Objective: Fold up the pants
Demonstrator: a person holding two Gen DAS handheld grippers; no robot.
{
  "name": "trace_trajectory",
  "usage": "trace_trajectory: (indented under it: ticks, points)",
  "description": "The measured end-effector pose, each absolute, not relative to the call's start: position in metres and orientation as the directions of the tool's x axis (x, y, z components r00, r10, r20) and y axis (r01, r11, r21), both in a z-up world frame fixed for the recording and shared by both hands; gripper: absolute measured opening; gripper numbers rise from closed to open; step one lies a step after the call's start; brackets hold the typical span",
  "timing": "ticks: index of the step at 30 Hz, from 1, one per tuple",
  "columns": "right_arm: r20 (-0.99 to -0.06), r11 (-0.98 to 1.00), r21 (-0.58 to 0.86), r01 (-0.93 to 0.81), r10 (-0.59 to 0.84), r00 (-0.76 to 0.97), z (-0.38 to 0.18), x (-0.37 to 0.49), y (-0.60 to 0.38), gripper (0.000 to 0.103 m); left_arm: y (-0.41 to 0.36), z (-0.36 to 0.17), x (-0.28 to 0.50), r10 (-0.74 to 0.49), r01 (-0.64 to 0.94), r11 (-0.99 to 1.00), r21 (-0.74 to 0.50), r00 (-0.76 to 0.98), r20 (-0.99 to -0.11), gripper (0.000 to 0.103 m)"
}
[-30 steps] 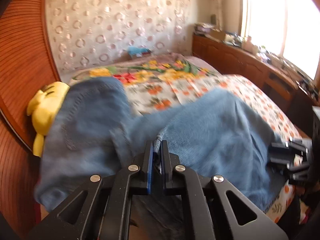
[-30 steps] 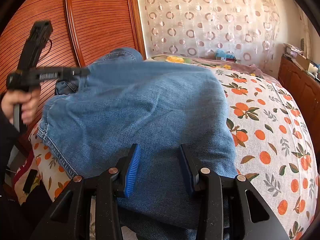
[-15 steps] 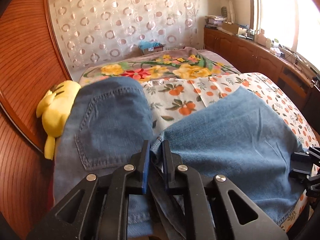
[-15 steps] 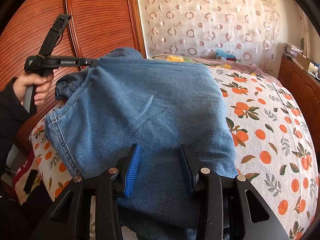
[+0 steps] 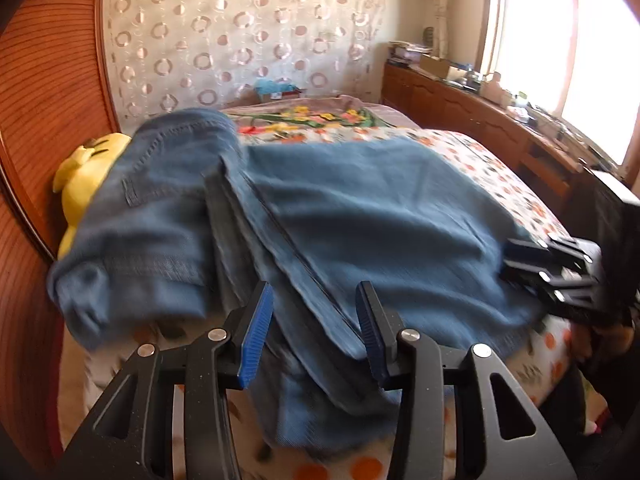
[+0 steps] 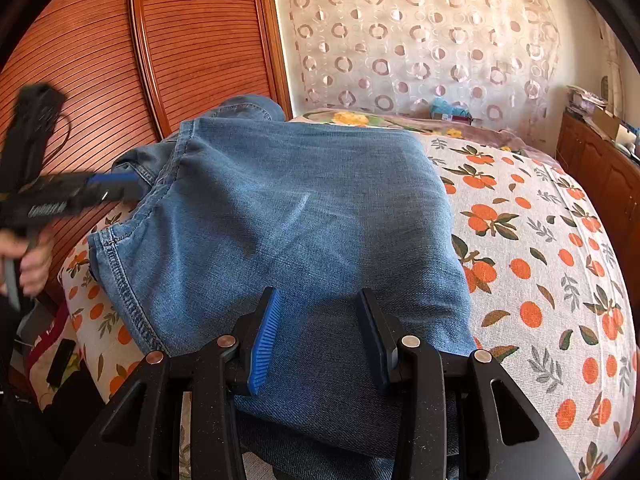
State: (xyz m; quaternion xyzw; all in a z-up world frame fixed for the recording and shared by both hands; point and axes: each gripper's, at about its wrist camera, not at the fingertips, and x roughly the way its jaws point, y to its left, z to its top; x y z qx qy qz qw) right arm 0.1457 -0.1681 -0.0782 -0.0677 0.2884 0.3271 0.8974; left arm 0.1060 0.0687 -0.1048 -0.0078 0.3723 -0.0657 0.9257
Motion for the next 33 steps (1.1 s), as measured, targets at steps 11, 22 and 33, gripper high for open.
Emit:
trace_trajectory:
  ticks: [11,22,33]
  points:
    - [-0.562,0.776,0.068,-0.627,0.549,0.619,-0.078,0.146,-0.168,0.041,0.053,-0.124,0.080,-0.172,0.124,0.985,-0.119,0.693,-0.700,0.044]
    - [-0.563,0.776,0.067,-0.627,0.548,0.619,-0.078,0.146,-0.168,0.041,0.050,-0.128,0.066,-0.203,0.155,0.979,-0.132,0.699,-0.686,0.018]
    - [-0.546,0.786,0.062,-0.615,0.542,0.639,-0.078,0.143,-0.170,0.041,0.059,-0.109,0.049,-0.216,0.143,0.976,-0.165,0.748,-0.628,0.008]
